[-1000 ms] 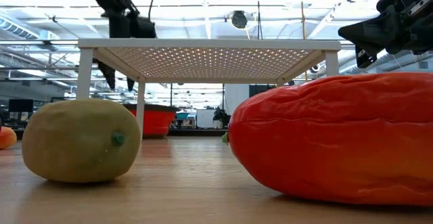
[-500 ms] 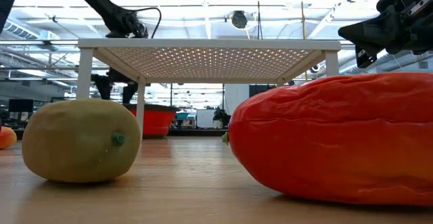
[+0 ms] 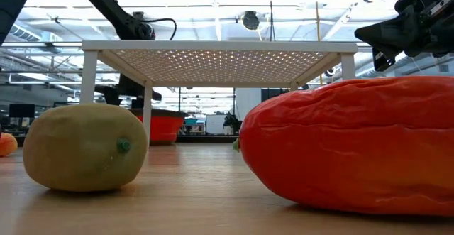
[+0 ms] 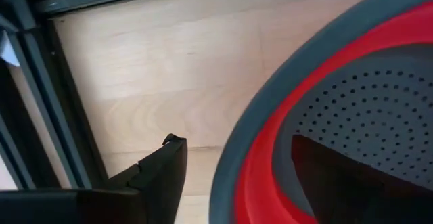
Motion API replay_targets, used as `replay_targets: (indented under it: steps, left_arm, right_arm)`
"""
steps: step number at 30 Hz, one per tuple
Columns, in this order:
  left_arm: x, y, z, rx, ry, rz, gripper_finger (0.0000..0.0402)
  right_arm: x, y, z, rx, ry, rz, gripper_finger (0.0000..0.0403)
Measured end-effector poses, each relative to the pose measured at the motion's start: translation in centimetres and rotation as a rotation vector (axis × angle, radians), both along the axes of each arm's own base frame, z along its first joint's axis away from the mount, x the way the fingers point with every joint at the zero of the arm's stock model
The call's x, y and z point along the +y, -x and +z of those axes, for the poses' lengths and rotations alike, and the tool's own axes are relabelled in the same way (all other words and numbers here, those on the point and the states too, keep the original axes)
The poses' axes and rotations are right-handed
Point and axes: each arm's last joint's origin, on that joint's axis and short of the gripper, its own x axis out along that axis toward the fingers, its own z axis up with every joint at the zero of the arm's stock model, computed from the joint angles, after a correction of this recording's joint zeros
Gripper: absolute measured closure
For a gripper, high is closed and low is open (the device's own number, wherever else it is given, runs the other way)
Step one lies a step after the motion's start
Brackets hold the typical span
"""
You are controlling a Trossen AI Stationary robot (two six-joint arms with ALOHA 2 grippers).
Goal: Pick & Place Fruit
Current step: Put the red strainer bowl on the shelf
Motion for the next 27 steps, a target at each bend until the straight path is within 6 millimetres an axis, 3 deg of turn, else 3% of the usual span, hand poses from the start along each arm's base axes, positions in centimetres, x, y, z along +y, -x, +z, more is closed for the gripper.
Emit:
replay_targets:
  steps: [18, 27]
  left_arm:
    - [-0.39, -1.01, 0.19, 0.04, -0.061, -0.11, 0.0384]
    - [-0.49, -0.87, 0.87, 0.036, -0.086, -0.141, 0.0376]
  right_arm:
    - [0.0, 0.0, -0.01, 0.0, 0.0, 0.0, 0.0403]
    - [0.0, 0.0, -0.01, 0.0, -0.003, 0.0, 0.0403]
